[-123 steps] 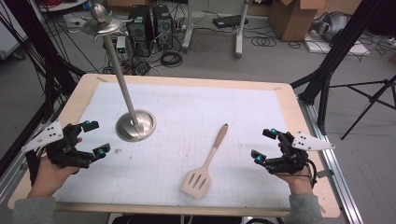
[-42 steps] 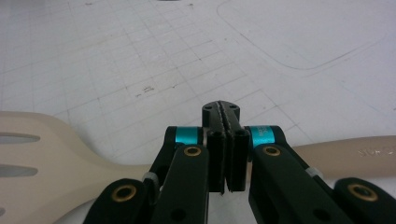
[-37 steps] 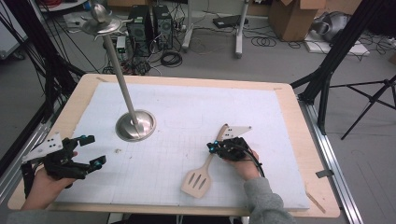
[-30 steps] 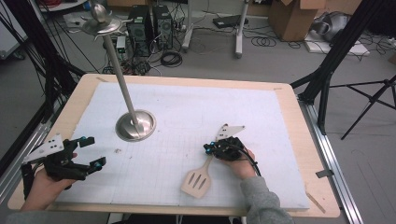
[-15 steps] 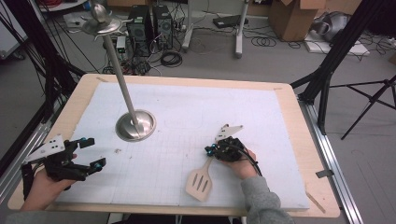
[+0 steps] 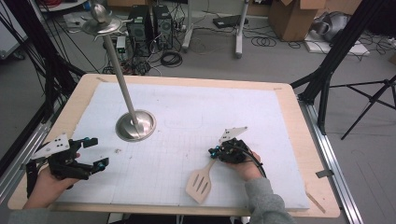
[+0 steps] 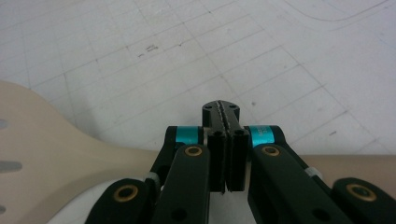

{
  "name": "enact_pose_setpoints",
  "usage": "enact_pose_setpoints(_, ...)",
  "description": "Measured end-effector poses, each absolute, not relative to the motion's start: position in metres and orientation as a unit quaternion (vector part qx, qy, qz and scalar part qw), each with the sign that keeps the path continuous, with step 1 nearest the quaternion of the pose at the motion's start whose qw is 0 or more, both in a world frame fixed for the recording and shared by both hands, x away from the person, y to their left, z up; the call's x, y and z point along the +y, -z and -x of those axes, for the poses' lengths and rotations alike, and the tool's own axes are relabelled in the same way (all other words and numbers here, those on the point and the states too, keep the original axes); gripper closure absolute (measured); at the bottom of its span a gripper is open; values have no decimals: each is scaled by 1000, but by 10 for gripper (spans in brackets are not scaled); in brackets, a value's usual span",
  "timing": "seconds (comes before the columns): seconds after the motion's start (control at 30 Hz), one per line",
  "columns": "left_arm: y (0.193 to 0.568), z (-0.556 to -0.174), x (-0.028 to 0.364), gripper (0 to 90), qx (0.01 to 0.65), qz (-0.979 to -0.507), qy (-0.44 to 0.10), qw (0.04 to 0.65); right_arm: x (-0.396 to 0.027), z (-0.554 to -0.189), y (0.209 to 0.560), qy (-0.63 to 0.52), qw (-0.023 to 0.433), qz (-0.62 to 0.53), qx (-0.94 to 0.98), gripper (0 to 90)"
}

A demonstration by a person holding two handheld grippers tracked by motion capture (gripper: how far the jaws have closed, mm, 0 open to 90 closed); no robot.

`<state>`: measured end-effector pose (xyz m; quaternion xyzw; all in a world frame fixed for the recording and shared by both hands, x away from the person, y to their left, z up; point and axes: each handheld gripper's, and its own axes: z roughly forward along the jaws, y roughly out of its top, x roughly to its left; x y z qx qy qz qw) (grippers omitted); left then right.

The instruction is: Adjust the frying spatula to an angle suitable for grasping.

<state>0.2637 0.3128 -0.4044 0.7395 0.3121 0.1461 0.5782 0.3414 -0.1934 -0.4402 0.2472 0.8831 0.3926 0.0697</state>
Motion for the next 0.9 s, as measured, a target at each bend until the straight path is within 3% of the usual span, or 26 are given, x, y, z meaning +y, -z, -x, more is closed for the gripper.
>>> enact_pose_setpoints(0.57, 406, -268, 308, 44, 308, -746, -138, 574, -214, -329, 443, -405, 55, -260, 875, 900)
enact_pose_setpoints(0.9, 407, -275, 301, 44, 305, -749, -134, 573, -251, -324, 425, -456, 101, -292, 835, 900)
